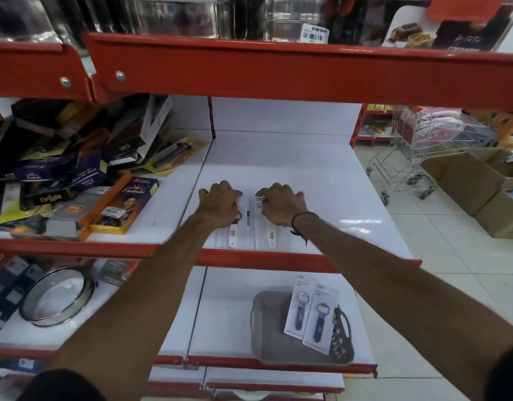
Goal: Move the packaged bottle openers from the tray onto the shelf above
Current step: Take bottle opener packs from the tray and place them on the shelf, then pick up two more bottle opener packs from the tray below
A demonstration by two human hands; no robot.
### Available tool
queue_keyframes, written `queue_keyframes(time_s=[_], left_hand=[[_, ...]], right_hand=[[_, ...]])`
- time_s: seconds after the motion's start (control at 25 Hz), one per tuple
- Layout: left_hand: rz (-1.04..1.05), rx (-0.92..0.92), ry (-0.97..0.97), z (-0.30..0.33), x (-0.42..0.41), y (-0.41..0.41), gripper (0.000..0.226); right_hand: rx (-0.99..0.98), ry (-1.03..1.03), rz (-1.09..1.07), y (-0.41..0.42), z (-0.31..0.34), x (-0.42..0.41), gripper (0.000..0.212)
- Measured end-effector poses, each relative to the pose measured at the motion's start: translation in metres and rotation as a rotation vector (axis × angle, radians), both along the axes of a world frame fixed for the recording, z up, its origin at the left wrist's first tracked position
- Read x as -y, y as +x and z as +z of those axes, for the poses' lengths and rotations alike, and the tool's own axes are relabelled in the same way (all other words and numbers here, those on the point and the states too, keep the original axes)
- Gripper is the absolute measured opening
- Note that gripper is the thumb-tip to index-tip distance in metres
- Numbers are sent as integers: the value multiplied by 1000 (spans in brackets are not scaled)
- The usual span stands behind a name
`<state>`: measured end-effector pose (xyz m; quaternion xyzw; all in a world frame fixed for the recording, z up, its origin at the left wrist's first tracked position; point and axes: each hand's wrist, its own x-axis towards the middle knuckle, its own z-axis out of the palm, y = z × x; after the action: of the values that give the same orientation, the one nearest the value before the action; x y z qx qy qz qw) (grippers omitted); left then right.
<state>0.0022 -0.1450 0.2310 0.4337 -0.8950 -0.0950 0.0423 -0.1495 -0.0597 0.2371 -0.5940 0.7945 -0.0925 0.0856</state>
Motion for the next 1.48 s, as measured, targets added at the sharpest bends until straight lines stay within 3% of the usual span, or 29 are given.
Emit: queue_keyframes(time_s=[0.16, 0.28, 0.4, 0.56, 0.68, 0.76, 0.92, 1.0, 1.24, 1.36, 1.48], left_hand=[[2, 60, -5, 3, -14, 12, 48], [-24, -183, -265, 5, -46, 24, 45], [-94, -389, -390, -4, -106, 27, 37], [-317, -510, -468, -39, -172, 34, 24], [-488, -387, -475, -83, -194, 31, 19], [-545, -192, -329, -118, -203, 18, 24], [-391, 163, -31, -181, -208, -14, 53], [-356, 274, -18, -205, -202, -31, 66], [-415, 327, -111, -228, -173, -89, 76], [-422, 331, -59, -234, -156, -112, 79], [-419, 264, 46, -235, -144, -131, 67]], right_hand=[[30, 72, -3, 6, 1, -8, 54], [-18, -306, -4, 18, 10, -40, 49], [-167, -740, 75, 32, 0, -98, 23], [-262, -884, 136, 30, -38, -164, 10], [-212, -772, 68, 18, -83, -201, 10], [-182, -522, -53, 5, -119, -220, 16], [-108, 113, -254, -29, -171, -233, 54], [-54, 269, -246, -42, -182, -227, 67], [31, 337, -222, -71, -215, -191, 68], [74, 331, -218, -80, -224, -183, 67], [87, 239, -254, -84, -224, -178, 59]])
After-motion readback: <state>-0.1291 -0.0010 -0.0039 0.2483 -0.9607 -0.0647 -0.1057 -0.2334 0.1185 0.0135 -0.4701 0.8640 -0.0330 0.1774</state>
